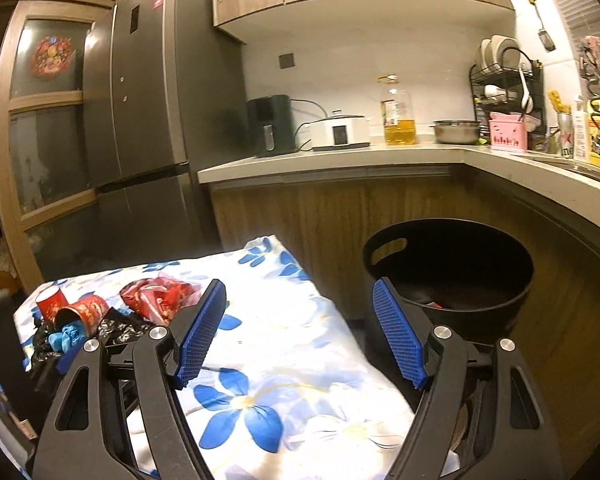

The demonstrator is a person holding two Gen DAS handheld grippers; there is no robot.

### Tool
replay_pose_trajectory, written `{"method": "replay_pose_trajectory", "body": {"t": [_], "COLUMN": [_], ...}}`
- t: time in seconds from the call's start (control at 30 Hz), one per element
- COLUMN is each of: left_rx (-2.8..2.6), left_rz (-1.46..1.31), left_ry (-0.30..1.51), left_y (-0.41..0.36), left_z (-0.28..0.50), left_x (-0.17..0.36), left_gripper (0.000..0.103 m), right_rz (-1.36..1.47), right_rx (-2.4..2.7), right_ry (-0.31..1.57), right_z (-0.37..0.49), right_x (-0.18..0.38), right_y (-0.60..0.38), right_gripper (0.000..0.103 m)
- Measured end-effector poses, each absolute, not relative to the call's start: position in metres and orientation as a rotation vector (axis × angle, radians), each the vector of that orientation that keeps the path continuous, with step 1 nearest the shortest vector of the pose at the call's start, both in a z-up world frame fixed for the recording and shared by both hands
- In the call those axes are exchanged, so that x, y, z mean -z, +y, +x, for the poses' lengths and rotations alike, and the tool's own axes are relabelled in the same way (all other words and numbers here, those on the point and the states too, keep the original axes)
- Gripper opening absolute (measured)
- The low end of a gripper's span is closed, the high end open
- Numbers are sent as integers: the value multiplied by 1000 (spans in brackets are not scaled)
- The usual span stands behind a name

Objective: Collect trash
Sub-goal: 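Move both open tools back over the trash pile, then grasp the black bag with the left tool while the right tool grasps the red wrapper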

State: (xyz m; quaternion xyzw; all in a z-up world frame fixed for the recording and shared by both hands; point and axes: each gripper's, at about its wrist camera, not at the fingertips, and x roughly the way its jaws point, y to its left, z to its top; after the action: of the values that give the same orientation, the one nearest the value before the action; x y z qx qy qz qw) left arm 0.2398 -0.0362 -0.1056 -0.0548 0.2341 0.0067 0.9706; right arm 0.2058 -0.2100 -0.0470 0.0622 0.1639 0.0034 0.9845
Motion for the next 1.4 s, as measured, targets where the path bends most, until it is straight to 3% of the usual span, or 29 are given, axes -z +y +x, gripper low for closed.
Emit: {"method": "replay_pose_trajectory", "body": {"t": [0.13,0.33,0.9,1.03,1.1,1.3,1.4], "left_rx": [-8,31,25,17,18,24,23], "left_rz": [-124,-143,-177,-203,-207,-215,-217], "left_ry": [537,528,387,401,401,410,412], "left_y": [-34,-27,10,20,22,24,23], "left_z": [251,244,178,180,179,182,181], "left_x": [115,117,84,86,87,89,88], "left_gripper": [36,6,2,2,2,2,2], "right_rz": [109,100,61,81,97,117,124], "right_rx": [-23,-63,-184,-190,-199,-259,-278], "right_ry": [333,348,411,455,490,545,549], "right_z": [214,228,295,309,315,322,318], "right_x": [50,54,74,85,93,102,103], "right_y": [-199,-181,-110,-104,-104,-102,-104], "right_gripper": [74,74,74,69,65,26,17]}}
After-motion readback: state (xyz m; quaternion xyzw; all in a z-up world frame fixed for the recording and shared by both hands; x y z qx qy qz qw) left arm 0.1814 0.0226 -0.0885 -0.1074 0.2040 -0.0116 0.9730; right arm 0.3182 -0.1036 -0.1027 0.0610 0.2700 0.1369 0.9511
